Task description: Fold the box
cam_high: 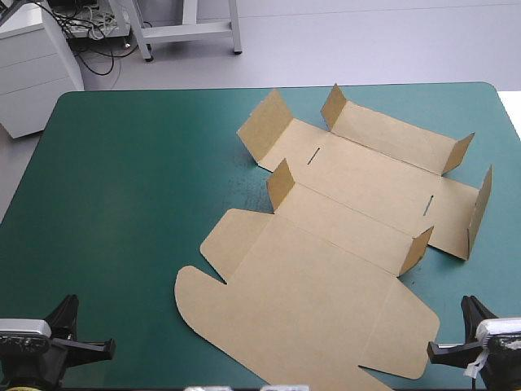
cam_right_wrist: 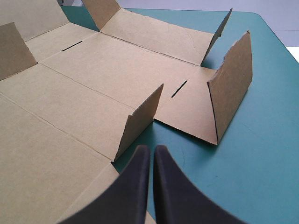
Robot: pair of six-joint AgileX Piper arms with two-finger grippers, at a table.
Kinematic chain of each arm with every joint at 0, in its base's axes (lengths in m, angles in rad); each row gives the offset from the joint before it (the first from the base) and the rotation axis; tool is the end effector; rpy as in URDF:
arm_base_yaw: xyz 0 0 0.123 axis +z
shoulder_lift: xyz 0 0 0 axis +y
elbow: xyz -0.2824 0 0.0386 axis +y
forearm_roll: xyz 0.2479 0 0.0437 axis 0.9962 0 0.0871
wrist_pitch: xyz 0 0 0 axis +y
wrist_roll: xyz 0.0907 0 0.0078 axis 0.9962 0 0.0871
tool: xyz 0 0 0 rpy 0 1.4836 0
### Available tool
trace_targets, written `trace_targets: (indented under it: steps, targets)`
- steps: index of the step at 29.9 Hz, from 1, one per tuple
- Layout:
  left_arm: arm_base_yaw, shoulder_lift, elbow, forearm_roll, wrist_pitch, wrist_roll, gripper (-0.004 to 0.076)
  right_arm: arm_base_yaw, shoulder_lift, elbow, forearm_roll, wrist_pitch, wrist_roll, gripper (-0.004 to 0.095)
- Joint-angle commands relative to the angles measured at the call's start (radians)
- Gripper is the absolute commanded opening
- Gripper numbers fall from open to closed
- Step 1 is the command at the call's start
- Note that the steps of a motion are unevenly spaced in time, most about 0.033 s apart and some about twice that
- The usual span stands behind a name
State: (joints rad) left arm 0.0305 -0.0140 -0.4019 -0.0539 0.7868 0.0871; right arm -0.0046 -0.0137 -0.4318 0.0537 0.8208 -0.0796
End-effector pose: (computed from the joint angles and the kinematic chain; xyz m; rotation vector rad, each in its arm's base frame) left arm 0.0136 -0.0031 0.2722 0.0437 1.8531 0.0200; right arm 0.0092 0.0035 0.2781 -0.0629 1.8569 0.0035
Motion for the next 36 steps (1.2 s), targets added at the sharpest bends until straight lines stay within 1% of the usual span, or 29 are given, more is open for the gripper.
trace_targets:
  steps: [1,4,9,10,12,14,20,24,27,31,36]
  targets:
    - [-0.005,-0.017,-0.025,-0.003,-0.074,-0.007,-0.0032,-0.007,-0.029,-0.031,-0.001,-0.071,-0.013,0.0121]
    - [-0.005,-0.017,-0.025,-0.003,-0.074,-0.007,-0.0032,-0.007,-0.029,-0.031,-0.001,-0.071,-0.013,0.0257]
    - [-0.005,-0.017,-0.025,-0.003,-0.074,-0.004,-0.0032,-0.007,-0.029,-0.031,0.001,-0.071,-0.013,0.0534]
    - [-0.005,-0.017,-0.025,-0.003,-0.074,-0.004,-0.0032,-0.007,-0.029,-0.031,0.001,-0.071,-0.013,0.0578]
    - [-0.005,-0.017,-0.025,-0.003,-0.074,-0.008,-0.0032,-0.007,-0.029,-0.031,0.001,-0.071,-0.013,0.0633]
    - [-0.005,-0.017,-0.025,-0.003,-0.074,-0.008,-0.0032,-0.007,-0.029,-0.031,0.001,-0.071,-0.013,0.0653]
    - [-0.005,-0.017,-0.025,-0.003,-0.074,-0.006,-0.0032,-0.007,-0.022,-0.031,-0.001,-0.068,-0.012,0.0654]
    - [-0.005,-0.017,-0.025,-0.003,-0.074,-0.006,-0.0032,-0.007,0.032,-0.06,-0.001,-0.025,0.015,0.0654]
    - [-0.005,-0.017,-0.025,-0.003,-0.074,-0.008,-0.0032,-0.007,0.123,-0.109,-0.001,0.016,0.061,0.0654]
    - [-0.005,-0.017,-0.025,-0.003,-0.074,-0.008,-0.0032,-0.007,0.27,-0.195,0.006,0.034,0.15,0.0654]
    - [-0.005,-0.017,-0.025,-0.003,-0.074,-0.008,-0.0032,-0.007,0.49,-0.313,0.046,0.104,0.197,0.0654]
